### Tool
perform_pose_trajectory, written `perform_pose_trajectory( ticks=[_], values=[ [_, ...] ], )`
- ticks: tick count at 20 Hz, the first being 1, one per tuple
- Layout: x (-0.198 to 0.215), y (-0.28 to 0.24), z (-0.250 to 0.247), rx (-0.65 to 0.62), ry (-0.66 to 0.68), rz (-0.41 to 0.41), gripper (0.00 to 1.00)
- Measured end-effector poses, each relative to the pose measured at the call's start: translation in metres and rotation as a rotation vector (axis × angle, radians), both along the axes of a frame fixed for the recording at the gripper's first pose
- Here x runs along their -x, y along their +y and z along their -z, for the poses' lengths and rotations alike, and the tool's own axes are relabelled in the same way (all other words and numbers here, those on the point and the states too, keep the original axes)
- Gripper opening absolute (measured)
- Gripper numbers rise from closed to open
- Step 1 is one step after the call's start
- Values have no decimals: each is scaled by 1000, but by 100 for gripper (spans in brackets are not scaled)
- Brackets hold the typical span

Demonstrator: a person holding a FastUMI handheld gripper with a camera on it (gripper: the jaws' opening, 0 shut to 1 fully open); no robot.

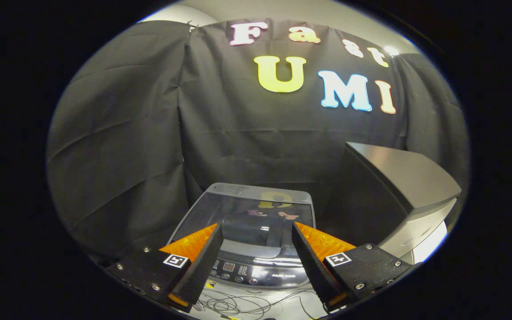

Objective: Put the clothes into the washing machine and then close the washing machine lid.

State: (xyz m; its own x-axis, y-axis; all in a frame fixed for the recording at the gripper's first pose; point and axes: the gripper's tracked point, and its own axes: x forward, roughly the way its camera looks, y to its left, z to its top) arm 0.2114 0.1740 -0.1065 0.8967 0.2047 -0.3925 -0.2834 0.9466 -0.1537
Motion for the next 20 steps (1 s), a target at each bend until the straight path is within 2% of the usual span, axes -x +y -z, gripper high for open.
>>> perform_pose_trajectory(
  ticks=[2, 6, 12, 15, 20],
  values=[
    [30, -21, -18, -13, -39, -29, 96],
    [87, -67, -52, -23, -87, -35, 96],
    [160, -104, -124, -136, -242, -20, 96],
    [191, -110, -138, -184, -299, -20, 96],
    [244, -131, -141, -183, -354, 7, 95]
  ],
)
